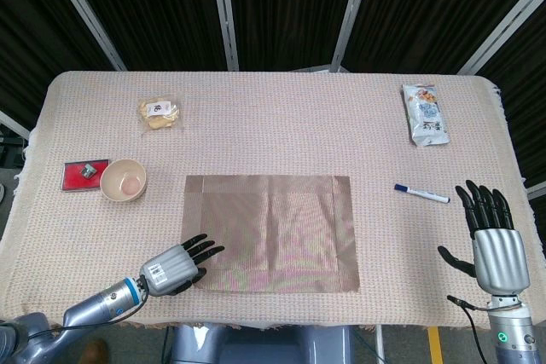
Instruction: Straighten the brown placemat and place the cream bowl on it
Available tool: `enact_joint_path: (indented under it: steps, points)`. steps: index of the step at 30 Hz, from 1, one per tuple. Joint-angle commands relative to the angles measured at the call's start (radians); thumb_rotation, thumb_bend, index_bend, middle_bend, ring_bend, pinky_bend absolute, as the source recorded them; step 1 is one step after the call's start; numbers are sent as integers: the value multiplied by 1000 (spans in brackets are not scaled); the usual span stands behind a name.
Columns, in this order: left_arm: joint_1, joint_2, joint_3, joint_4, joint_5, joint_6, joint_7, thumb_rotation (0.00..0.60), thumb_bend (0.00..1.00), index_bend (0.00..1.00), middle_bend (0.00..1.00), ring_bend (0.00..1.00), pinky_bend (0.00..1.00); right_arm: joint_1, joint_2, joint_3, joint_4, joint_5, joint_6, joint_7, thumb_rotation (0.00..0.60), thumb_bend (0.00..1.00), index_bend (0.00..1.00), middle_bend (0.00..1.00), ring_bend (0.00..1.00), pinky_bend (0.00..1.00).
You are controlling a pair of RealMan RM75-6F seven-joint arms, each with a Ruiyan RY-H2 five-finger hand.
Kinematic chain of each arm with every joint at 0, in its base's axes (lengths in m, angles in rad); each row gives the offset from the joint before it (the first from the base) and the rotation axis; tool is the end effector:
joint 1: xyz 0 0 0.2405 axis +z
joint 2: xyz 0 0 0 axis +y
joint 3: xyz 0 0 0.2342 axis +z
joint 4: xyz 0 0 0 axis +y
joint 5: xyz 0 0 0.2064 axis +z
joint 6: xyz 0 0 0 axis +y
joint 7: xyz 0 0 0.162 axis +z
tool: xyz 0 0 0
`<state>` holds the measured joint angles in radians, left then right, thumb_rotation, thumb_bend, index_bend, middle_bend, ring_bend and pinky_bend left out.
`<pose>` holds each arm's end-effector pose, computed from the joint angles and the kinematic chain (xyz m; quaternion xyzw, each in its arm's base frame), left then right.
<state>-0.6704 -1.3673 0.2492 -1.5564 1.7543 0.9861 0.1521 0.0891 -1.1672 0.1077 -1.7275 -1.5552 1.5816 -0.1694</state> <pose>-0.1801 0.2139 -0.0294 -0.9068 -0.2327 -0.2772 0.2159 -0.2432 -0.2053 0.1517 0.5788 -0.3293 0.4433 0.6000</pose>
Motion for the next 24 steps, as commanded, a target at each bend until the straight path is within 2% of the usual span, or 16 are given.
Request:
enact_joint_path:
  steps: [1, 11, 22, 23, 24]
  points:
    - [9, 7, 3, -4, -4, 2, -3, 600, 424, 691, 0, 0, 0, 0, 1, 0, -1, -2, 0, 1, 600, 0, 0, 0, 0, 0]
    - [32, 10, 10, -20, 7, 13, -27, 600, 411, 682, 0, 0, 0, -4, 6, -2, -7, -12, 7, 6, 600, 0, 0, 0, 0, 0]
    - [59, 22, -1, -31, -15, 6, 20, 600, 384, 655, 0, 0, 0, -6, 7, -2, -9, -17, 11, 7, 600, 0, 0, 0, 0, 0]
    - [60, 23, 0, -32, -14, 7, 16, 600, 354, 623, 0, 0, 0, -6, 7, -2, -9, -18, 11, 7, 600, 0, 0, 0, 0, 0]
    - [61, 24, 1, -32, -11, 9, 8, 600, 276, 572, 0, 0, 0, -6, 7, -2, -9, -19, 11, 6, 600, 0, 0, 0, 0, 0]
